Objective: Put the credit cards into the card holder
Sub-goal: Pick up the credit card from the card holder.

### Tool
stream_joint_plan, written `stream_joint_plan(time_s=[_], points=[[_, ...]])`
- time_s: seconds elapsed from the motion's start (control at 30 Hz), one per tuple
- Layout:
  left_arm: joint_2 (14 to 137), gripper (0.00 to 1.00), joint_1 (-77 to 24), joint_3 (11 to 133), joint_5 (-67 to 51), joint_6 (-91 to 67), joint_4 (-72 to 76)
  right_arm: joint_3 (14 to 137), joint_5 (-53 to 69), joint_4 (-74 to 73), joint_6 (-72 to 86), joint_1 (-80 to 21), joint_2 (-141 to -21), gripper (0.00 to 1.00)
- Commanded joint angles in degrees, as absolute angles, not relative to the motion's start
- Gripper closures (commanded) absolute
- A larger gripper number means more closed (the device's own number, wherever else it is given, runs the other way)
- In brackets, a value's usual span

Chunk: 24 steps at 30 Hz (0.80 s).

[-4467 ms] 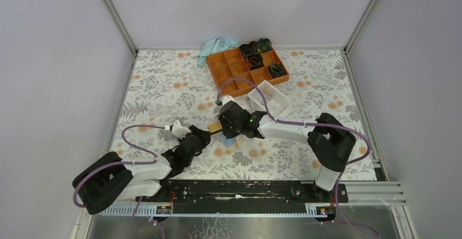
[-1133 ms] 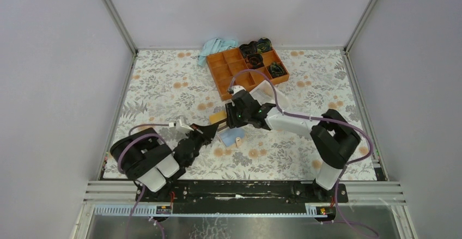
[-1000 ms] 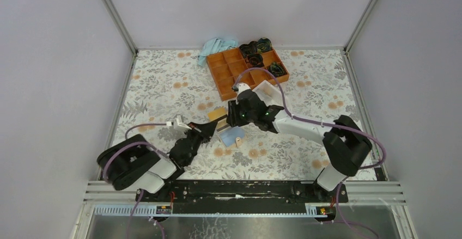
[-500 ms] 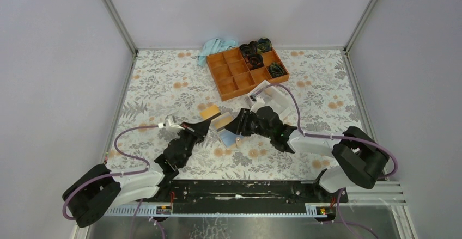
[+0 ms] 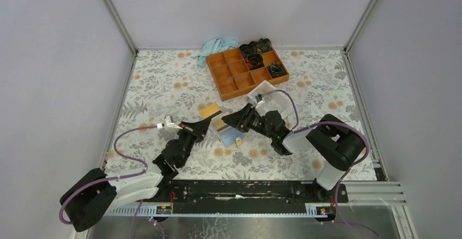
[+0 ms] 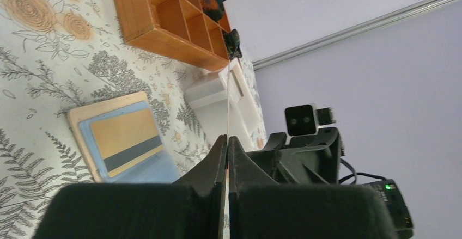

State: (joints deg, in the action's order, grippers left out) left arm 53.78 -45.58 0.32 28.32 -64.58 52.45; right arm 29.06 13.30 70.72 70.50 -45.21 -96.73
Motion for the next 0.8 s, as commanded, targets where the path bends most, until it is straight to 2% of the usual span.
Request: stream_joint_plan(time_s=[0.0, 0.27, 0.77], points=[[51.64, 1.0, -45.57, -6.1, 27.54, -64.74, 52.88, 29.74, 14.76, 80.95, 74.94, -45.0, -98.55, 0.54], [51.04, 1.0, -45.61, -7.51, 26.35, -65.92, 54.08, 31.51, 14.94, 85.18, 77.56, -45.0, -103.14, 0.54], [52.33, 1.0, -46.15, -8.03, 25.62, -66.1, 55.98, 36.0, 15.29, 83.37, 77.6, -44.69, -106.37, 0.55]])
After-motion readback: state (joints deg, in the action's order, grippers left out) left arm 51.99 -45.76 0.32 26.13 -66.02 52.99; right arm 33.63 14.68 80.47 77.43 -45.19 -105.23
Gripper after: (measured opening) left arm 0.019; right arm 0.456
